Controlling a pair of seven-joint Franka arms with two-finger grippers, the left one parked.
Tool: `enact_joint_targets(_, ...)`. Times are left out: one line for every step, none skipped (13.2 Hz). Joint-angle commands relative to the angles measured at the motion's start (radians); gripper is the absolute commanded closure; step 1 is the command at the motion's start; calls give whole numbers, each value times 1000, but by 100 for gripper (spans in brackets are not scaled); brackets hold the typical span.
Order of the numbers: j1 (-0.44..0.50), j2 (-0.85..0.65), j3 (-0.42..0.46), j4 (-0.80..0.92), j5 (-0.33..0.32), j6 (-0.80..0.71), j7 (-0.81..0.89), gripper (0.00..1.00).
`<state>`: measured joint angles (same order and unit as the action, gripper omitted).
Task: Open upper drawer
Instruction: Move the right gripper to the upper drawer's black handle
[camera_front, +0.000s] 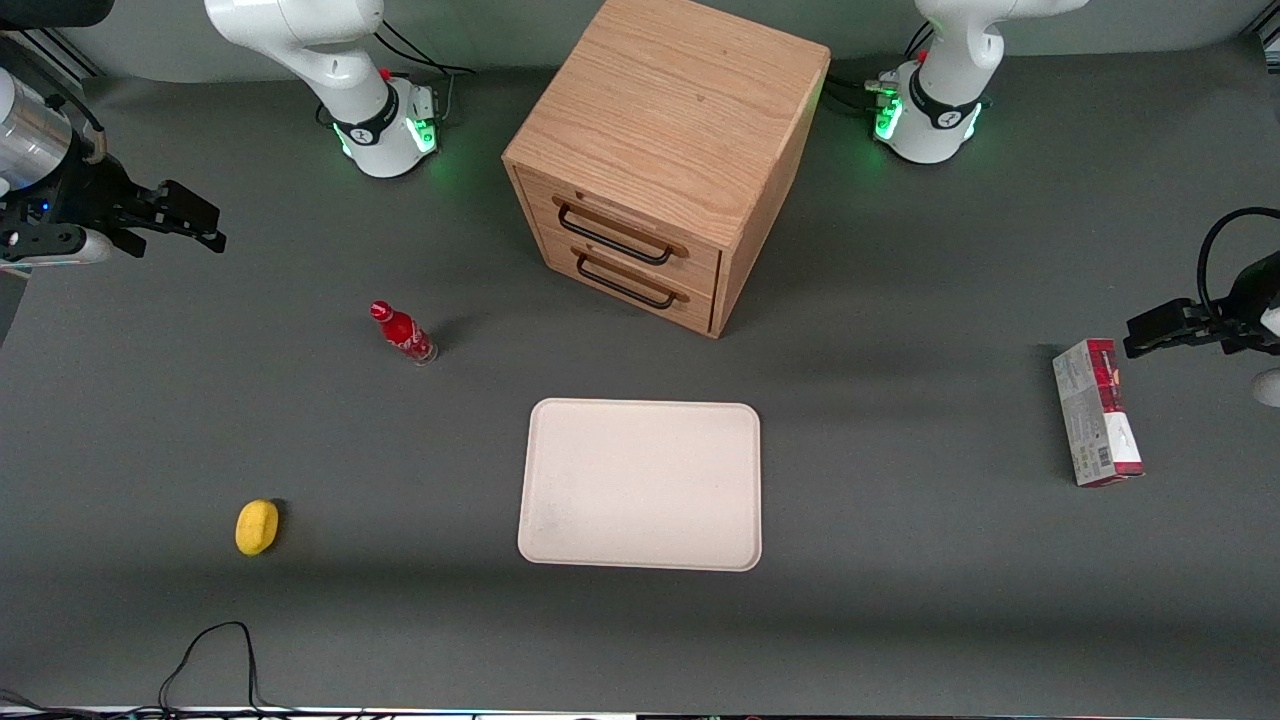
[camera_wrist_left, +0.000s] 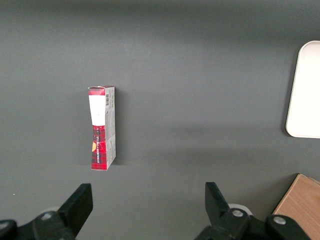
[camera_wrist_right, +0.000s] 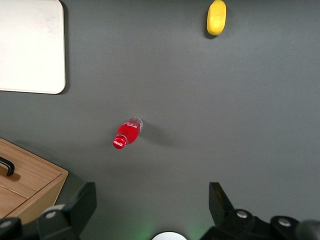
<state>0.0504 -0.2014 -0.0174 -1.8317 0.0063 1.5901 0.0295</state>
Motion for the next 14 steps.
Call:
enact_joint_targets(11, 13, -4, 26, -3, -22, 15, 0)
enact_joint_targets(11, 16, -3, 26, -3, -21, 15, 0)
enact_joint_targets(12, 34, -1, 37, -2, -16, 13, 0)
enact_joint_targets(14, 75, 4, 75, 1, -16, 13, 0)
enact_joint_targets(26, 127, 23, 136, 20, -22, 15, 0)
enact_joint_targets(28, 170, 55, 196, 38, -30, 15, 0)
enact_joint_targets(28, 204, 91, 231, 43, -32, 13, 0)
enact_joint_targets(28, 229, 141, 255, 44, -32, 16, 0)
enact_joint_targets(28, 238, 190, 265, 44, -30, 21, 0)
enact_joint_targets(29, 266, 239, 290, 44, -29, 17, 0)
enact_joint_targets(29, 301, 293, 328, 44, -30, 13, 0)
enact_joint_targets(29, 327, 344, 353, 43, -30, 12, 0)
enact_joint_targets(31, 333, 394, 365, 41, -30, 3, 0)
enact_joint_targets(32, 336, 451, 374, 38, -30, -32, 0)
